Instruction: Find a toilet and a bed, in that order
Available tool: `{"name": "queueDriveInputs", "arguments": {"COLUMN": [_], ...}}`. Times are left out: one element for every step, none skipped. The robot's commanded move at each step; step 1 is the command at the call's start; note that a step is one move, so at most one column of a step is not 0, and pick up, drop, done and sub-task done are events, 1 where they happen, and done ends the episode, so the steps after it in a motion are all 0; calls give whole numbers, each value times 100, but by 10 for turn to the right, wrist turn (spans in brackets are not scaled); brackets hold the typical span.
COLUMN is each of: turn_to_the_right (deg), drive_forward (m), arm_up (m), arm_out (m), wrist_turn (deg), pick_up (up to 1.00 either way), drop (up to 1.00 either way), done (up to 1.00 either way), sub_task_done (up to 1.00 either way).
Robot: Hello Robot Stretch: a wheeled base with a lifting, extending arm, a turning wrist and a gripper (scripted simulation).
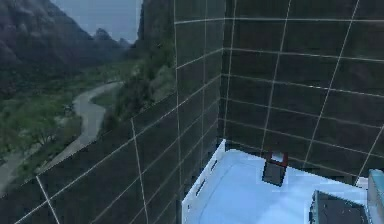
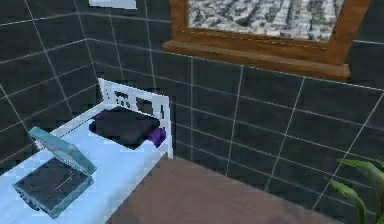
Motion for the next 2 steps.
{"name": "queueDriveInputs", "arguments": {"turn_to_the_right": [420, 0], "drive_forward": [0, 0], "arm_up": [0, 0], "arm_out": [0, 0], "wrist_turn": [0, 0], "pick_up": [0, 0], "drop": [0, 0], "done": [0, 100], "sub_task_done": [0, 0]}}
